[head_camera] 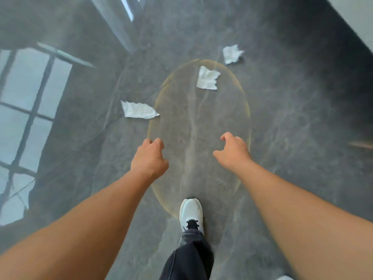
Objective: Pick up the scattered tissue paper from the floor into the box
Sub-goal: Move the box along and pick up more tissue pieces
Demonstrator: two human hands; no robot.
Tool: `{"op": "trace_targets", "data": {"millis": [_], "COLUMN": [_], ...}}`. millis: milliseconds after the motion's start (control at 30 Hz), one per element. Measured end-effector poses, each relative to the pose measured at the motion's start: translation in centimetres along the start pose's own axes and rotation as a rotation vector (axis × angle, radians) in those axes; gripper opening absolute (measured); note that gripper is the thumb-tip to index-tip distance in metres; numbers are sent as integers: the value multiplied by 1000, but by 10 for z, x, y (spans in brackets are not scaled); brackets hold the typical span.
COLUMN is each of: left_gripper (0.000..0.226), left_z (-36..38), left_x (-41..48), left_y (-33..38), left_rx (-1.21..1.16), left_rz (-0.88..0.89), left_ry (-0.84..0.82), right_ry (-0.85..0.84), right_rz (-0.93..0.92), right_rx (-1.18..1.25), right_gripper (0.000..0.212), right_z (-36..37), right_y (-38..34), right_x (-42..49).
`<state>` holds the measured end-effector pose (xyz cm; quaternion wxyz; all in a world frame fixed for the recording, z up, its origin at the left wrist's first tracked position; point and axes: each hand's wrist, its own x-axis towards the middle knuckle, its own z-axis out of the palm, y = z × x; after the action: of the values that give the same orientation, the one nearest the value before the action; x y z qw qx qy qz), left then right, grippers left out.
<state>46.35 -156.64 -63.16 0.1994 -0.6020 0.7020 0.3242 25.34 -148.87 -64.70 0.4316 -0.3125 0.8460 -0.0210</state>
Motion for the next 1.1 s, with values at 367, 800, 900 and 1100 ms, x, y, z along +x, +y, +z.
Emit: {"op": "trace_targets", "data": {"millis": [367, 800, 900, 1100], "left_gripper": [50, 82, 56, 17], "left_z": [-21, 74, 83, 67], "left_x": [105, 379, 390, 392], "left_y": [-21, -55, -41, 8], "left_rx": [-152, -170, -88, -247], "left_rz": [-188, -719, -699, -352], "left_ry": [38, 238, 279, 142], "right_ry": [41, 237, 274, 222], "right_rz": [-64, -58, -99, -33], "right_rx": [-203, -322, -287, -24], "right_gripper": [48, 50, 27, 19], "right_z": [-14, 61, 65, 17], "right_y": [-109, -102, -96, -86], "right_x": [114, 397, 410, 420]}}
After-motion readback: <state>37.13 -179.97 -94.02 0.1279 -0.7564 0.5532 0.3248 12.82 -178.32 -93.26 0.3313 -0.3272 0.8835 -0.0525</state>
